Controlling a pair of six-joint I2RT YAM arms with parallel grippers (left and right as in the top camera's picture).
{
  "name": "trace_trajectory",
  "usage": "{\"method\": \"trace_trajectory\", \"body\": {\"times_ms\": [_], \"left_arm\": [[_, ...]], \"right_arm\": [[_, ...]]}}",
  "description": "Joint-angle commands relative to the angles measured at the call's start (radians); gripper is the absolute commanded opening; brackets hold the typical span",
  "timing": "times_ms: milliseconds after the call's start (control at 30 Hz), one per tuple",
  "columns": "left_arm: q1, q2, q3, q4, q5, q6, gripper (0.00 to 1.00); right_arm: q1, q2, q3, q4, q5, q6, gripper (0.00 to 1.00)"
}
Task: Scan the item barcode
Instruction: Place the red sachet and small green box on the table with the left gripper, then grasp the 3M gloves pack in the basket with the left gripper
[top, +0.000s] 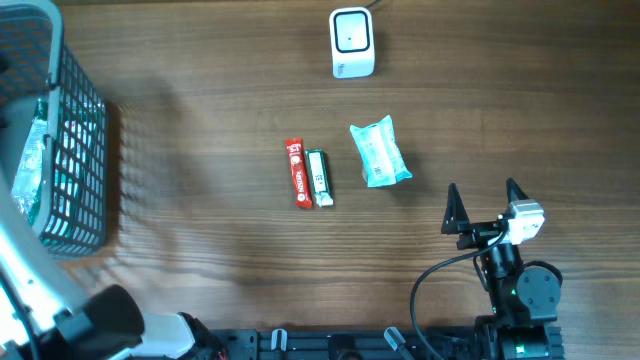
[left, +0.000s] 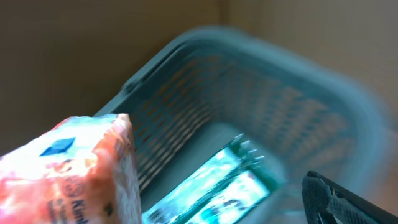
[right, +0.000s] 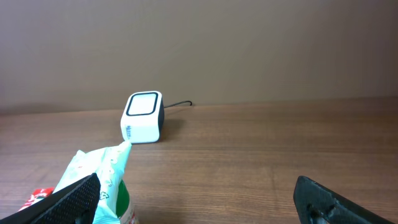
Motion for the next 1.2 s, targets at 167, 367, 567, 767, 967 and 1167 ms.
{"method": "trace_trajectory", "body": {"times_ms": [167,367,567,767,967,1167], "left_arm": [[0.202,0.172,-0.317,0.085,0.117,0.103,1.00],[0.197,0.308,-0.440,0.187,0.364,0.372,1.00],[0.188,0.406,-0.440,0.169,0.420,0.527,1.00],[0.161,0.418,-0.440,0.162,0.449,0.660,1.00],[0.163,0.489,-0.440,0.161,0.371,0.654,1.00],[0.163,0.547,-0.440,0.166,0.353,0.645,0.70]], "right_arm": [[-0.007,-0.002,-0.001,0.002,0.016,0.008,1.00],[-0.007,-0.002,-0.001,0.002,0.016,0.008,1.00],[-0.007,-0.002,-0.001,0.002,0.016,0.008,1.00],[-0.007,-0.002,-0.001,0.002,0.016,0.008,1.00],[-0.007,-0.002,-0.001,0.002,0.016,0.008,1.00],[-0.007,-0.002,-0.001,0.002,0.016,0.008,1.00]]}}
